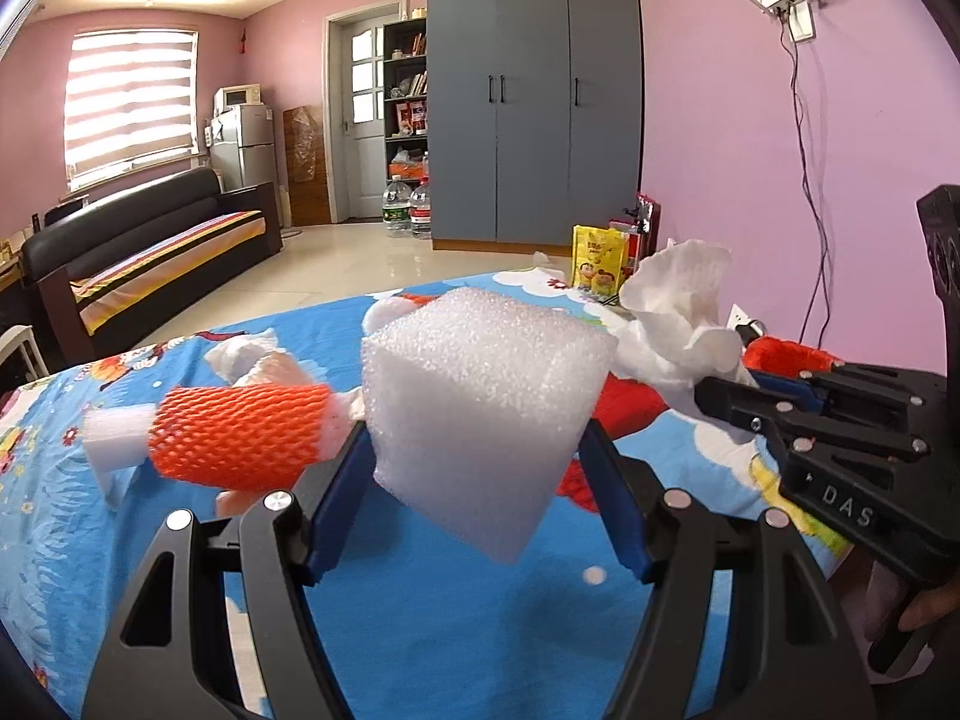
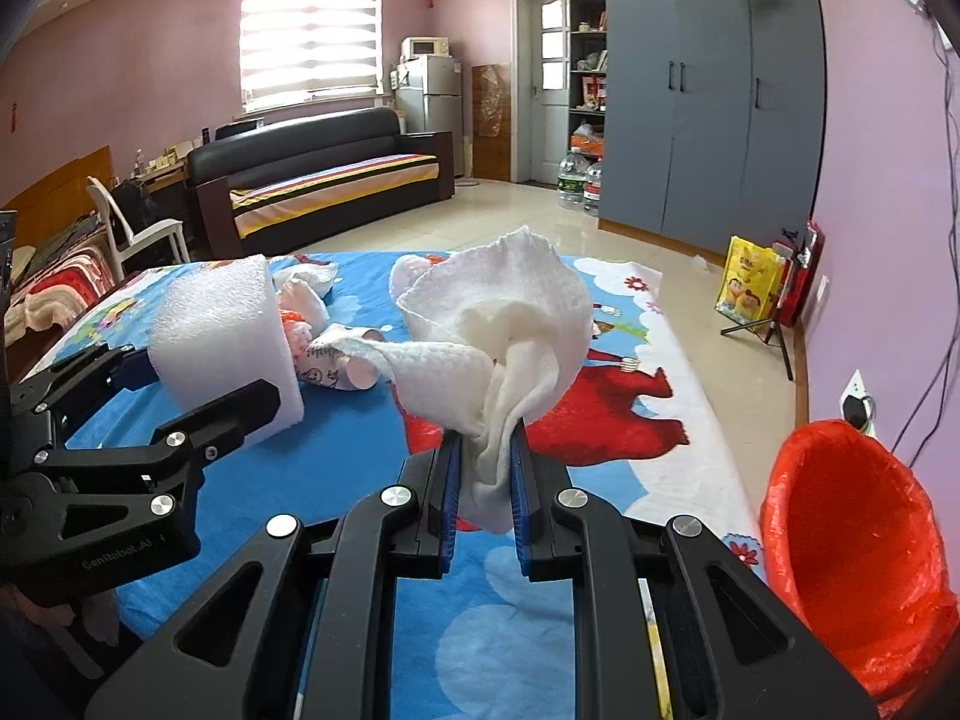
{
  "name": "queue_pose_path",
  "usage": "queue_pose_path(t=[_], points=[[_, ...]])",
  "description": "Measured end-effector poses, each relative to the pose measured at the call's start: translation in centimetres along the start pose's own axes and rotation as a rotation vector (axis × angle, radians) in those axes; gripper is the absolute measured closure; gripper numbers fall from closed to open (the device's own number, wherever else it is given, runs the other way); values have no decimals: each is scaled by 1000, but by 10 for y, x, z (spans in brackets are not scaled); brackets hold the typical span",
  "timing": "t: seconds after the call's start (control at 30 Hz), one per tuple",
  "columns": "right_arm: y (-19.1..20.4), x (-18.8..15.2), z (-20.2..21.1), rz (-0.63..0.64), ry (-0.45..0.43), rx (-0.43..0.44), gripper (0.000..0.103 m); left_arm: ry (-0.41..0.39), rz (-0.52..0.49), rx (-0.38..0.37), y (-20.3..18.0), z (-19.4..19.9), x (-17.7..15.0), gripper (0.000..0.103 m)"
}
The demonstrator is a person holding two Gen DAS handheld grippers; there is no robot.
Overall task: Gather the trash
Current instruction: 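Carry the foam block and tissue to the red bin and open both tools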
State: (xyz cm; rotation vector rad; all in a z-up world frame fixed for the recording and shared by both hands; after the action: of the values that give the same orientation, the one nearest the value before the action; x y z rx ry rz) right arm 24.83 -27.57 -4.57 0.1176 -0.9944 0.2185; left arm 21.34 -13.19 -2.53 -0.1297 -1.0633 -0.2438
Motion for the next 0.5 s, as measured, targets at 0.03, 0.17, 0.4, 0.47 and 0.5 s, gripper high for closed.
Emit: queue_pose_path(t=[0.03, 0.17, 0.4, 0.47, 0.5], points=[[-3, 0, 1, -3, 0, -5, 87, -3, -1, -6, -4, 0, 1, 36], [-15, -3, 6, -19, -3, -27, 87, -12, -2, -25, -18, -3, 4, 36], [-44, -9, 19, -51, -11, -62, 87, -18, -18, -36, -42, -15, 11, 36], [-54, -13, 24, -62, -14, -80, 87, -15, -18, -47, -49, -20, 11, 36], [-60, -14, 26, -70, -15, -87, 87, -14, -24, -53, -56, -22, 12, 36]])
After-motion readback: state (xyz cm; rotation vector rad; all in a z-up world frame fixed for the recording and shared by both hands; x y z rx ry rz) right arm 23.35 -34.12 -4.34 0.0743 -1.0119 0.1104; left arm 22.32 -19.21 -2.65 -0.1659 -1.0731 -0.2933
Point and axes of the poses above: each gripper's, at about its wrist camera, not at the fingertips, and z roughly against the way its jaws point, y to its left, x to its top, the point moved 4 cm from there along -z, roughly the way its jaws point
